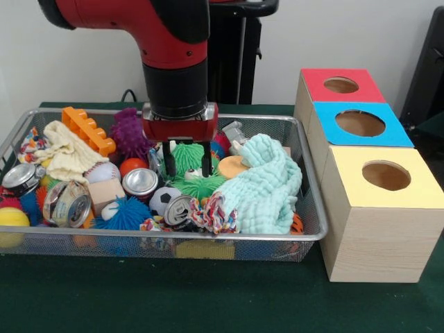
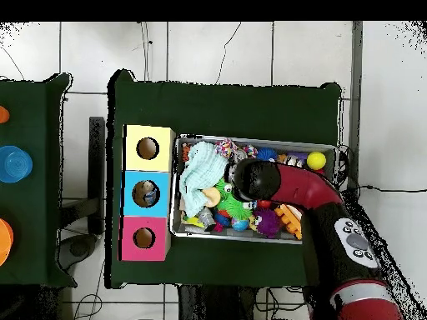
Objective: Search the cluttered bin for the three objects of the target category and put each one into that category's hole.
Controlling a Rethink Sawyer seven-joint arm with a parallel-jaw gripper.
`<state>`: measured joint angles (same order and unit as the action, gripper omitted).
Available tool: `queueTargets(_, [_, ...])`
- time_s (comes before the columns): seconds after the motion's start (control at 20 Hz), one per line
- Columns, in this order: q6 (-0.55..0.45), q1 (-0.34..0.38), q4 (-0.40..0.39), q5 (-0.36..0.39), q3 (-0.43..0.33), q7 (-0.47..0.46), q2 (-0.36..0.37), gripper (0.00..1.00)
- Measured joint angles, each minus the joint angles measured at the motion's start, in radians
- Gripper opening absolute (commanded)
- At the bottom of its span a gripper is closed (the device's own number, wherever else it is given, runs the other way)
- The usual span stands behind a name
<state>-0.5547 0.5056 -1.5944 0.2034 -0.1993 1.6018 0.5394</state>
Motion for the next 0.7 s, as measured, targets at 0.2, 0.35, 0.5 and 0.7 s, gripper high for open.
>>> queueTargets(0.2, [-0.001, 0.002, 0.000, 0.000, 0.000, 0.000, 0.003, 1.00])
queueTargets(0.35, [-0.005, 0.003, -0.001, 0.000, 0.008, 0.000, 0.018, 1.00])
queueTargets(0.5, [-0.006, 0.002, -0.002, 0.000, 0.027, 0.000, 0.040, 1.00])
queueTargets(0.7, [-0.006, 0.010, -0.008, 0.000, 0.045, 0.000, 0.062, 1.00])
